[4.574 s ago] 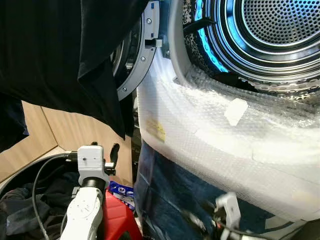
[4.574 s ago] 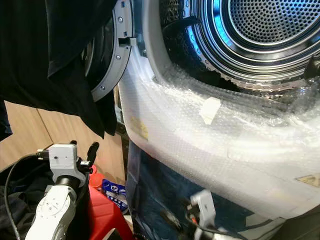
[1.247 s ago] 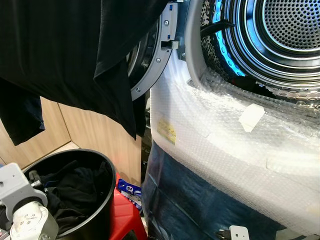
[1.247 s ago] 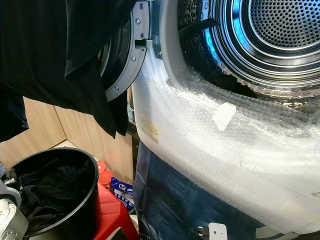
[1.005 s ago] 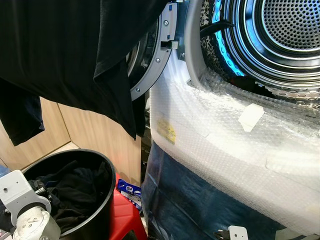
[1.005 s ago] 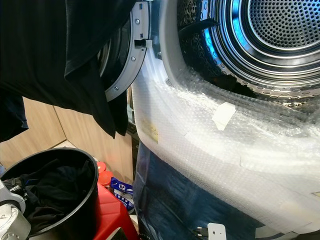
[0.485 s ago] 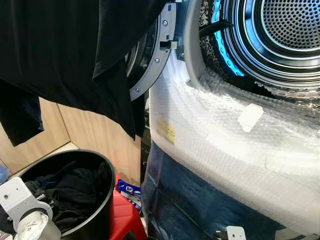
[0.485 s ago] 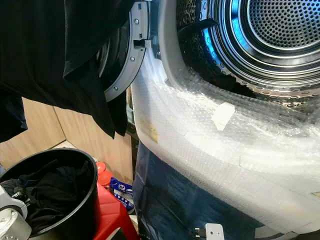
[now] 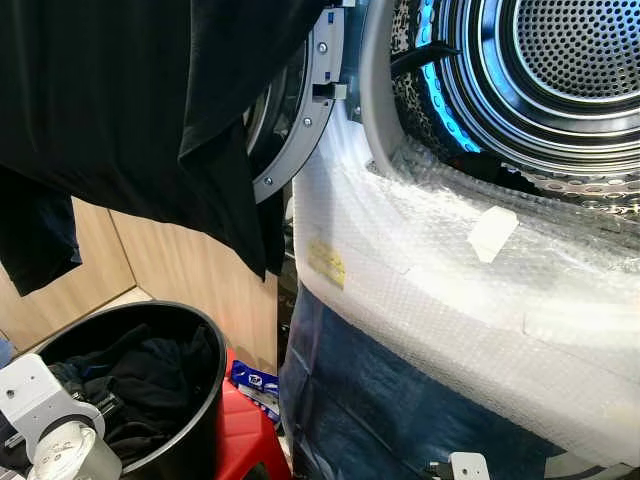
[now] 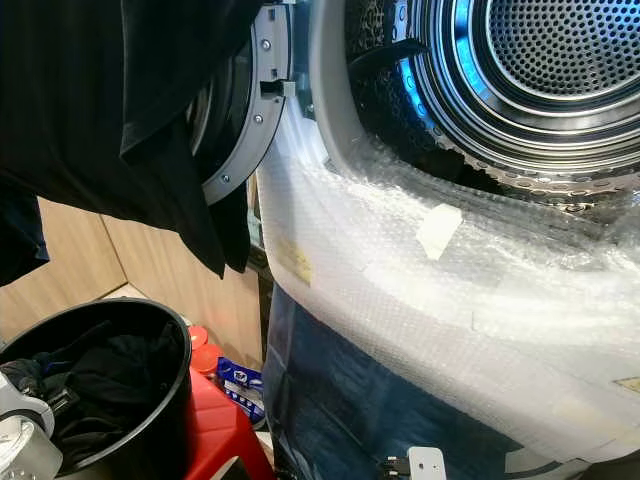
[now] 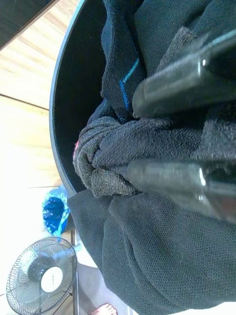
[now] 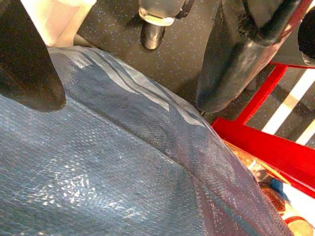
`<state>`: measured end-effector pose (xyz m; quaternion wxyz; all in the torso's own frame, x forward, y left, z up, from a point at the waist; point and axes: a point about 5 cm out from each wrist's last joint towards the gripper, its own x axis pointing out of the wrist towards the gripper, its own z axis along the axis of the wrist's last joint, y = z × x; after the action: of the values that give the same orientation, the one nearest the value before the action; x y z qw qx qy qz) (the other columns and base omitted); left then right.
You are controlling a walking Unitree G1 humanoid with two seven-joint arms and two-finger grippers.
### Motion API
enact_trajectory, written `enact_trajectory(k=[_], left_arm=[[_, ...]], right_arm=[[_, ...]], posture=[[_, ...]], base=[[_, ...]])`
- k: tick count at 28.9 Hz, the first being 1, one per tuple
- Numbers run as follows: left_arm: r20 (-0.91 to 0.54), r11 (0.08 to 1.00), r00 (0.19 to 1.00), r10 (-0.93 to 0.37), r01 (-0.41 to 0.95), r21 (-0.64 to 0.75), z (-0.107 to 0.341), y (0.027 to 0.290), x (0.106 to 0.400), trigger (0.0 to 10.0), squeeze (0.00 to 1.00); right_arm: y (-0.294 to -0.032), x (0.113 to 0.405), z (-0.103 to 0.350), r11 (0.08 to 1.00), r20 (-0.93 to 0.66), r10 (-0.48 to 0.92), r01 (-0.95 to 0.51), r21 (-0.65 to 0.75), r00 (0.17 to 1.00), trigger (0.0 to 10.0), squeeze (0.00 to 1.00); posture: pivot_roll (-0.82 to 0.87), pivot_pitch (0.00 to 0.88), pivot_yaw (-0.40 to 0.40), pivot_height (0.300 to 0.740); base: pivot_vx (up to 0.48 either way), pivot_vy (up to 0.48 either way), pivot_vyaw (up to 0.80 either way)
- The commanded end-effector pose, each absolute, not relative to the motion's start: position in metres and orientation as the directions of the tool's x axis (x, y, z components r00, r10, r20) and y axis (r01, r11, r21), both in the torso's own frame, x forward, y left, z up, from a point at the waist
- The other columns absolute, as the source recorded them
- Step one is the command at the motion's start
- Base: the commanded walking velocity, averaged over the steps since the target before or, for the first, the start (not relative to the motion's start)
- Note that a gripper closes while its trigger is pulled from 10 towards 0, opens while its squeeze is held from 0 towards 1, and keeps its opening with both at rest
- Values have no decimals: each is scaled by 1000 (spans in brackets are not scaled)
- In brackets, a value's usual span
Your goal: Clothes washing
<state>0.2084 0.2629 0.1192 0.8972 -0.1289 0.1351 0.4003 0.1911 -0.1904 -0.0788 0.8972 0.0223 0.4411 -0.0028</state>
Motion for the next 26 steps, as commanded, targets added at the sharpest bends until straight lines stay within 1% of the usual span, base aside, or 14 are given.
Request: enact_trajectory(k=[1, 18, 20, 22, 24, 25, 26], left_arm=[[-360, 654, 658, 662, -741, -151, 117, 257, 213, 0, 0], [-331, 680, 683, 651, -719, -145, 121, 255, 216, 0, 0], [-294, 688, 693, 658, -712, -140, 127, 255, 217, 0, 0], [-201, 722, 729, 654, -681, -124, 141, 254, 221, 0, 0], [-140, 753, 760, 635, -649, -112, 151, 252, 224, 0, 0], [-83, 789, 793, 604, -609, -77, 159, 248, 228, 0, 0], [17, 858, 858, 514, -514, -10, 174, 239, 236, 0, 0]], right_arm=[[-189, 192, -78, 999, -788, 18, 24, 42, 615, 10000, 0], [-188, 191, -79, 999, -794, 34, 5, 47, 607, 10000, 0], [-187, 190, -80, 999, -795, 36, 1, 47, 606, 10000, 0], [-186, 191, -80, 999, -794, 40, -3, 48, 606, 10000, 0], [-186, 191, -79, 999, -794, 42, -5, 49, 606, 10000, 0], [-185, 191, -79, 999, -794, 42, -7, 48, 606, 10000, 0], [-185, 191, -79, 999, -794, 43, -9, 47, 606, 10000, 0]], posture=[[90, 0, -49, 740], [97, 0, -46, 740], [100, 0, -47, 740], [104, 0, -47, 740], [104, 0, -47, 740], [104, 0, -47, 740], [104, 0, -47, 740]], base=[[0, 0, 0], [0, 0, 0], [0, 0, 0], [0, 0, 0], [0, 0, 0], [0, 0, 0], [0, 0, 0]])
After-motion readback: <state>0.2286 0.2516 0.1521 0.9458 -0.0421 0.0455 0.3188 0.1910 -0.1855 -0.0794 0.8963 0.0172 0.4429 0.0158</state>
